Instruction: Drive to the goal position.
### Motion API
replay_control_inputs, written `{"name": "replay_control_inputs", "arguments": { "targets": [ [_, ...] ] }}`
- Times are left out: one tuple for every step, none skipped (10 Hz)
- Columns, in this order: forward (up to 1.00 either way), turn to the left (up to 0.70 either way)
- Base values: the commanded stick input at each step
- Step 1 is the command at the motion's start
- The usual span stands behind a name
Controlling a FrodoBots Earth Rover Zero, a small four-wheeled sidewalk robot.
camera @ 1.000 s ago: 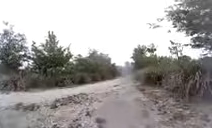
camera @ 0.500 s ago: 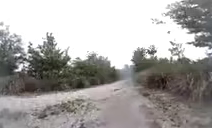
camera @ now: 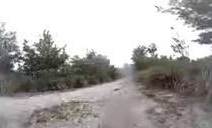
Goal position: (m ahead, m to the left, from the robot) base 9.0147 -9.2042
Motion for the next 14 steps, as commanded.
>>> {"name": "replay_control_inputs", "arguments": {
  "targets": [
    [0.6,0.0],
    [0.6,0.0],
    [0.6,0.0],
    [0.6,0.0],
    [0.6,0.0],
    [0.6,0.0],
    [0.6,0.0],
    [0.6,0.0],
    [0.6,0.0],
    [0.6,0.0],
    [0.6,0.0],
    [0.6,0.0],
    [0.6,0.0],
    [0.6,0.0]
  ]
}}
